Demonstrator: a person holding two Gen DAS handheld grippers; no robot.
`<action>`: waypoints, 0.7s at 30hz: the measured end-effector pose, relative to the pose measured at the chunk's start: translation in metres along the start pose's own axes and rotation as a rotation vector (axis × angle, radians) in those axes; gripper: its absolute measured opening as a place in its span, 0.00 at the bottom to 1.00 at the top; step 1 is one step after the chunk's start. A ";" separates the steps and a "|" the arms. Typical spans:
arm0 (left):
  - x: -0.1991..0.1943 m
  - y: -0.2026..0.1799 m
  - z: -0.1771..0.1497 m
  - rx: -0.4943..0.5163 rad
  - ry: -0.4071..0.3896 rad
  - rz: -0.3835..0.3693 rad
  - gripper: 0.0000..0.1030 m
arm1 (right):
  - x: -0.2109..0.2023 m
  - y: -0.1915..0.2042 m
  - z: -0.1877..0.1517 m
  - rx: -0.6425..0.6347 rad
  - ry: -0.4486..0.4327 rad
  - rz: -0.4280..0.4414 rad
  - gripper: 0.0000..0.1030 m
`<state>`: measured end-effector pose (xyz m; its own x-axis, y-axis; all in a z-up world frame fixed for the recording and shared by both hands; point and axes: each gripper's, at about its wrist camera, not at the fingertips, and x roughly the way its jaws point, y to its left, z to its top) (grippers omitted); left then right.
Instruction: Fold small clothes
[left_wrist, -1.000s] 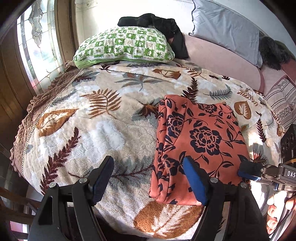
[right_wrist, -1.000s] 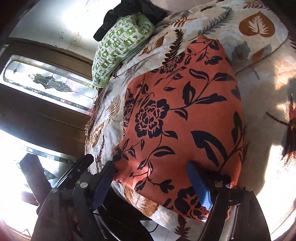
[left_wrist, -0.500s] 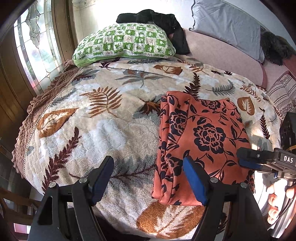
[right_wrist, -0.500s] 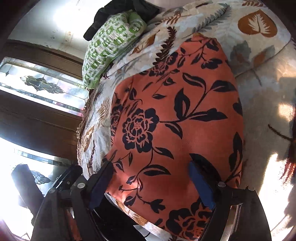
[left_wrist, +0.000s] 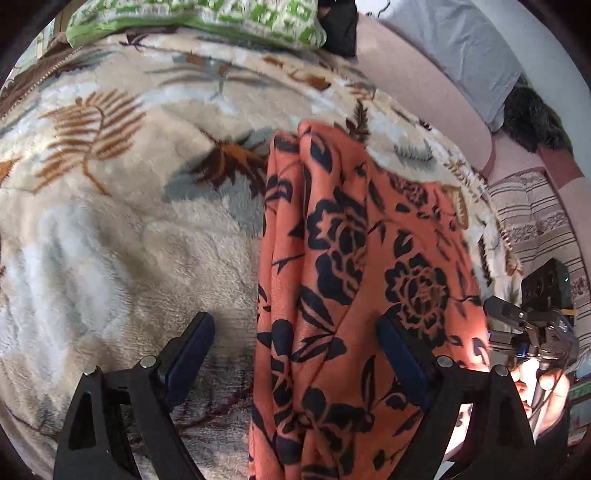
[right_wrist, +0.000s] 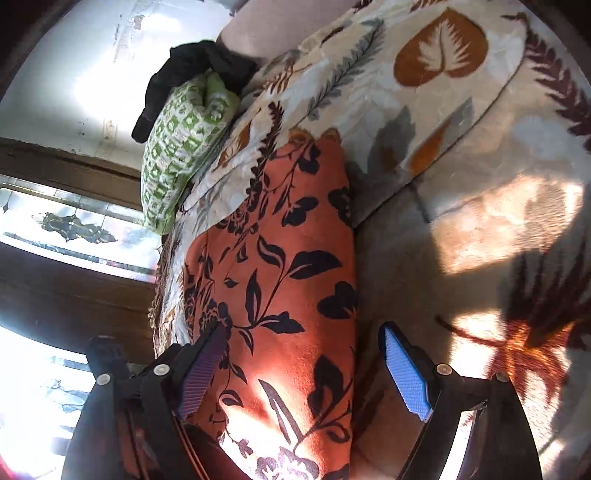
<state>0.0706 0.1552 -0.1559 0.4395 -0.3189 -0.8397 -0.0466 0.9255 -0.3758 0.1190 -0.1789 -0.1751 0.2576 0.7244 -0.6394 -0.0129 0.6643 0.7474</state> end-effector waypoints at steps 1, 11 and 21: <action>0.000 -0.010 -0.002 0.056 -0.026 0.012 0.70 | 0.021 0.005 0.000 -0.031 0.090 0.007 0.79; -0.049 -0.117 0.029 0.213 -0.194 -0.095 0.28 | -0.055 0.069 0.014 -0.322 -0.048 -0.107 0.32; 0.076 -0.162 0.045 0.214 -0.011 0.067 0.74 | -0.090 -0.070 0.076 0.024 -0.167 -0.344 0.64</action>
<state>0.1521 -0.0100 -0.1412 0.4515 -0.2545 -0.8552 0.1148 0.9671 -0.2271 0.1696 -0.3050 -0.1564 0.3972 0.4188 -0.8166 0.1236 0.8573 0.4998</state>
